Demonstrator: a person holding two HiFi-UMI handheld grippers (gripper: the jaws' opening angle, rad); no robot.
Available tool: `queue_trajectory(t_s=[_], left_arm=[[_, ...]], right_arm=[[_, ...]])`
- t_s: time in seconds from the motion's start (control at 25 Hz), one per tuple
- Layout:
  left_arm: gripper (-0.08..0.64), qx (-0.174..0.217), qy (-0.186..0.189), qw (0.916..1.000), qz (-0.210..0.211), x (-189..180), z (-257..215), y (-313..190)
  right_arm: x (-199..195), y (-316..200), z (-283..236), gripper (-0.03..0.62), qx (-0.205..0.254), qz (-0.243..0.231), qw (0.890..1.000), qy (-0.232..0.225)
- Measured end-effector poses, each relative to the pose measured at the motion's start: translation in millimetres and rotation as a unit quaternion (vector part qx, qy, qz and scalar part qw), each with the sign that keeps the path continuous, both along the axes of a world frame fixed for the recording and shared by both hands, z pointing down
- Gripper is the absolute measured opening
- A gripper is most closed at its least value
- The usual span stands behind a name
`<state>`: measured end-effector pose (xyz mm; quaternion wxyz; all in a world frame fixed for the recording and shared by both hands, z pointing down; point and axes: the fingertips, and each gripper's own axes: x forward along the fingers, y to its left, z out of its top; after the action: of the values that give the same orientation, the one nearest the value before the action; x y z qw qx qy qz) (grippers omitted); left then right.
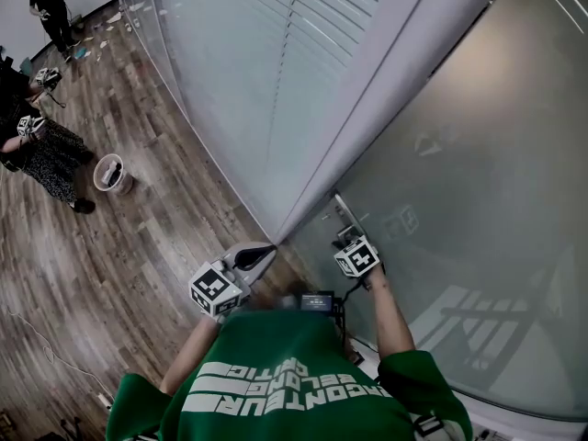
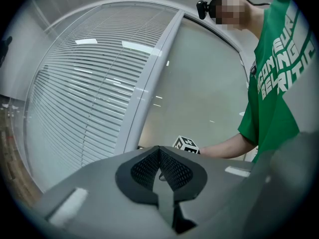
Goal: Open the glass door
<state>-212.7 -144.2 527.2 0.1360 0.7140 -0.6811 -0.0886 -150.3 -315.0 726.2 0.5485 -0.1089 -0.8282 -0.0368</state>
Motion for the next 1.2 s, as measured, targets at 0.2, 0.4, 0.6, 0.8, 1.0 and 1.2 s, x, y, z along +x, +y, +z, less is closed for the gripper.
queue_trajectory(t_s=[0.2, 0.4, 0.6, 0.8, 1.0, 1.2], left_arm=[[0.014, -0.001, 0.002, 0.9999, 0.011, 5.8, -0.6, -4.7], [0.014, 0.000, -0.002, 0.9999, 0.016, 6.7, -4.1, -8.6], [0.014, 0.004, -0.011, 0.9997, 0.020, 2.3, -2.5, -15.2], [0.014, 0.005, -0.002, 0.9994, 0.035, 5.7, 2.8, -21.6], [0.014, 0.008, 0.001, 0.9992, 0.039, 9.6, -2.8, -27.2], [0.014, 0.007, -0.001, 0.9984, 0.055, 17.2, -5.1, -38.9]], right_arm=[[-2.1, -11.6, 2.9, -0.008, 0.003, 0.008, 1.000, 0.002], [-3.2, -31.4, 3.1, -0.008, 0.013, 0.024, 1.000, 0.004], [-10.0, -51.2, 7.1, -0.008, 0.024, 0.033, 0.999, 0.005], [-12.1, -70.1, 15.9, -0.008, 0.026, 0.047, 0.999, 0.009], [-15.2, -86.3, 13.3, -0.008, 0.033, 0.053, 0.998, 0.013], [-13.0, -109.8, 8.4, -0.008, 0.040, 0.070, 0.997, 0.013]])
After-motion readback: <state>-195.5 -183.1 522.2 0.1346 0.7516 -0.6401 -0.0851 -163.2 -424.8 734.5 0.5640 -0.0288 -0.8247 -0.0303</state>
